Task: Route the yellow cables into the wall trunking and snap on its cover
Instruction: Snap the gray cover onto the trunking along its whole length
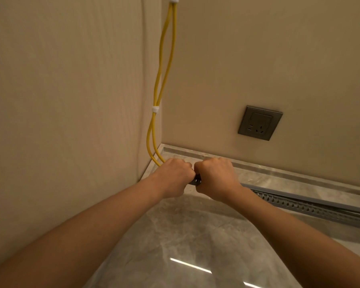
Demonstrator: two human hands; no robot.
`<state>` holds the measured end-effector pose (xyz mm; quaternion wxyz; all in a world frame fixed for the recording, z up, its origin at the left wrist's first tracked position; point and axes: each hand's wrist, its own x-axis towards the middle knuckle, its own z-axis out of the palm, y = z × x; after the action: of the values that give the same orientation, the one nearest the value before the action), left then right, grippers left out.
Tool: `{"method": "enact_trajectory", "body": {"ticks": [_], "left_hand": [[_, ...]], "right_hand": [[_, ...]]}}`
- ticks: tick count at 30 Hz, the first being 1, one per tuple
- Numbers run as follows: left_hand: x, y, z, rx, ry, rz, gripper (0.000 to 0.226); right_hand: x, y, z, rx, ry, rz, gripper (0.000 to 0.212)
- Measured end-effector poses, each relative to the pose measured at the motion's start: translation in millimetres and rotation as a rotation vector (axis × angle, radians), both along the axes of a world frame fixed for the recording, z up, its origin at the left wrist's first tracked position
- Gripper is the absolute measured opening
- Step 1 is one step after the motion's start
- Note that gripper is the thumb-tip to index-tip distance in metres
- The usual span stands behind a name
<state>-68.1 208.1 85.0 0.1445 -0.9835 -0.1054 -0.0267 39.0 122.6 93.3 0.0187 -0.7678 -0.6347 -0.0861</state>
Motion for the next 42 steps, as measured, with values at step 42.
{"method": "enact_trajectory", "body": {"ticks": [42], "left_hand": [[8,-1,1,-0.081,-0.068,-0.013,0.02]], "right_hand": [[-2,9,-3,-0.003,-0.042,-0.067,0.011]]}}
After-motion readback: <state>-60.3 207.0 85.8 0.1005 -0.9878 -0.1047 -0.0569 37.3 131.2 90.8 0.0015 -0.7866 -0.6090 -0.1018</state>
